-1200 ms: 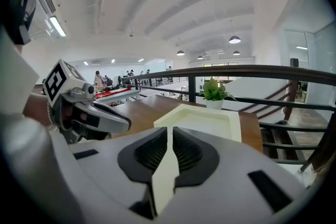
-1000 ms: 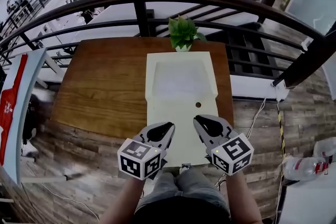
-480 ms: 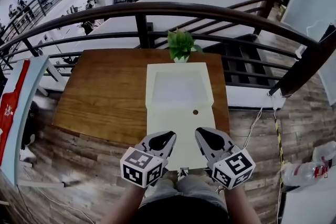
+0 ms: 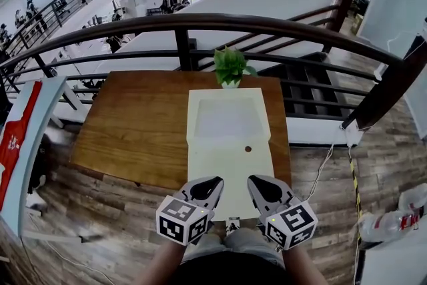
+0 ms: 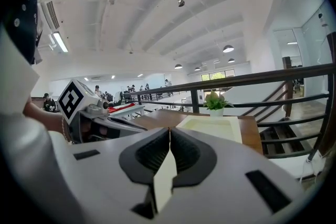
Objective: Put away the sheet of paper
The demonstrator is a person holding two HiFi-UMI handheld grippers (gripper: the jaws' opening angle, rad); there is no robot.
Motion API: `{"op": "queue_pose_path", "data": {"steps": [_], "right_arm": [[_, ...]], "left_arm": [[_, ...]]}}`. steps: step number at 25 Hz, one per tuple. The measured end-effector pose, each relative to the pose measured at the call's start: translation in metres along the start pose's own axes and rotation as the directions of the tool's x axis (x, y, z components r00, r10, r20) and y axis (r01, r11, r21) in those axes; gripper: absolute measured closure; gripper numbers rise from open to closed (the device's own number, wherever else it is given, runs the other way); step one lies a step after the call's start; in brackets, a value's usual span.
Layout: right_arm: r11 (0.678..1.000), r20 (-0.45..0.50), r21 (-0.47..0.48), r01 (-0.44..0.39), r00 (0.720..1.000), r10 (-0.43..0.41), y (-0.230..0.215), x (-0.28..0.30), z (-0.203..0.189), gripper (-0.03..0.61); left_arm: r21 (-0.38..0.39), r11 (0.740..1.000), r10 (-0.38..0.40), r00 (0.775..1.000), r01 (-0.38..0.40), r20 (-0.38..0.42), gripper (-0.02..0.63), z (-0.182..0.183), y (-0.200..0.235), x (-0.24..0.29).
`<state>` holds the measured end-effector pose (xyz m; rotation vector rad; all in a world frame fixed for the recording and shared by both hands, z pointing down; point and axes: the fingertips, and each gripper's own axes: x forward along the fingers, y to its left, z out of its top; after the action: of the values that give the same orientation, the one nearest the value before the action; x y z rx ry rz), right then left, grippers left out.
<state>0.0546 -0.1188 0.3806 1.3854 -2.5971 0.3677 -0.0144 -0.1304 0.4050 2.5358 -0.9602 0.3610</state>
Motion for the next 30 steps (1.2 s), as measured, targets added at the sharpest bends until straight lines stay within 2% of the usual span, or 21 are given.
{"op": "queue_pose_path", "data": {"steps": [18, 30], "right_arm": [[1.0, -0.011, -0.006, 0.002, 1.0, -0.002, 0.005, -0.007, -0.006, 0.552], [0.998, -0.053, -0.043, -0.042, 0.998, 0.04, 0.014, -0.007, -0.016, 0.552]], "left_arm": [[0.006, 1.0, 0.007, 1.0, -0.007, -0.007, 0.581, -0.008, -0.01, -0.003], [-0.021, 1.0, 0.015, 0.999, -0.016, -0.038, 0.581, -0.016, -0.01, -0.003]]}}
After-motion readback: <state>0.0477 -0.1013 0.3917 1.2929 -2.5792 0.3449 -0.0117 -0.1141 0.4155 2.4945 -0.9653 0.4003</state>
